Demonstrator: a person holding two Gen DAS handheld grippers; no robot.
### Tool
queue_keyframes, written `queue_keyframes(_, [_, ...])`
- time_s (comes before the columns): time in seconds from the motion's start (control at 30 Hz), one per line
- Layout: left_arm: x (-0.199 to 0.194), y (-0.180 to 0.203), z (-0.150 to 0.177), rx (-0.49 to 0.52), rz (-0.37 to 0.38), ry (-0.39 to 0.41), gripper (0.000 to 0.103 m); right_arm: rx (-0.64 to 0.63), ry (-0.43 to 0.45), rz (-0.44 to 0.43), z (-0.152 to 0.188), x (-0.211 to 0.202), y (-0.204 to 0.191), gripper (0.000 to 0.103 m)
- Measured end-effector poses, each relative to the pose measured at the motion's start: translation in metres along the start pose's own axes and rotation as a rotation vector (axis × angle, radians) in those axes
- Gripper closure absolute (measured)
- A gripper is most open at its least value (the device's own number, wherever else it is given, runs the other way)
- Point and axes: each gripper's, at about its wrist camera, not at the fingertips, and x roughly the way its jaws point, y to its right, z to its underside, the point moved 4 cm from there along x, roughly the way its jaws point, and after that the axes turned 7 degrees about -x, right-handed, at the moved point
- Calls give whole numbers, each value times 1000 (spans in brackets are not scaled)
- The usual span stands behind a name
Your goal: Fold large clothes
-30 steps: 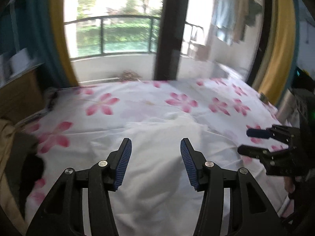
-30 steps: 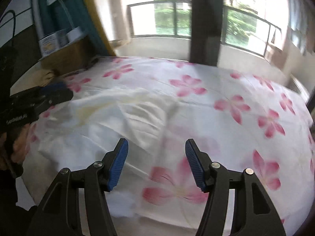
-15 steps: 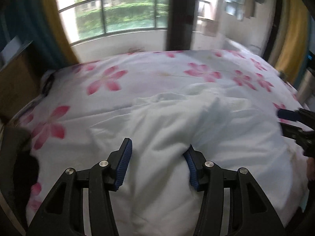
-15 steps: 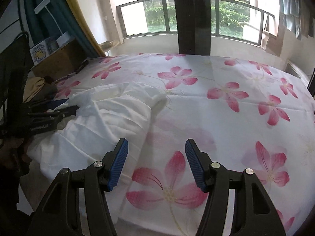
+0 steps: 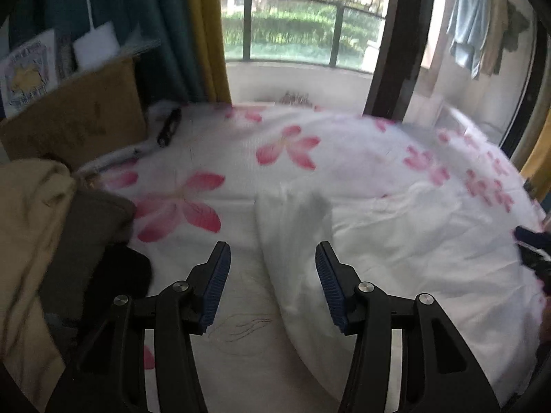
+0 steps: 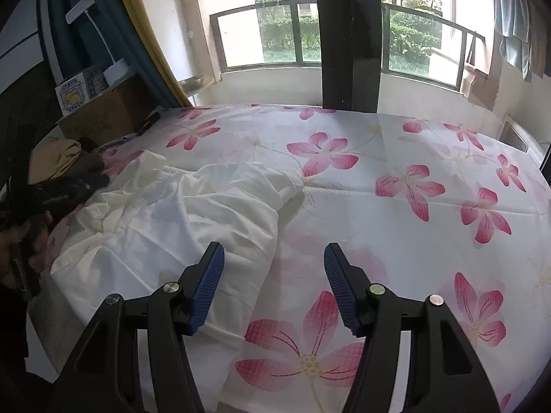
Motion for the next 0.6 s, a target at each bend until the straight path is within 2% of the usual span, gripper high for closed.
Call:
queue_keyframes(0.17, [-35,27,-2,46,102,60,49,-14,6,-3,0,-4,-6,42])
queue_keyframes(0.23, [-36,42,7,73,198,23,49,-22,7,-9,1,-6,-10,42])
queue_keyframes(0.3, [-24,53,23,92,266,-65,49,-28,6,-13,2,-8,-13,42])
queue_keyframes(0.43, [0,60,54,115,231,-179,49,-41,7,-19,7,-14,-17,42])
queue_keyframes(0.53, [0,53,68,103,241,-171,49,-51,5,-30,12,-18,-20,42])
queue_keyframes(0.57, [0,53,72,112,239,-165,52,-54,1,-35,15,-18,-22,42])
queue_keyframes(0.6, [-1,52,75,125,236,-157,76,-57,-4,-37,17,-17,-23,42])
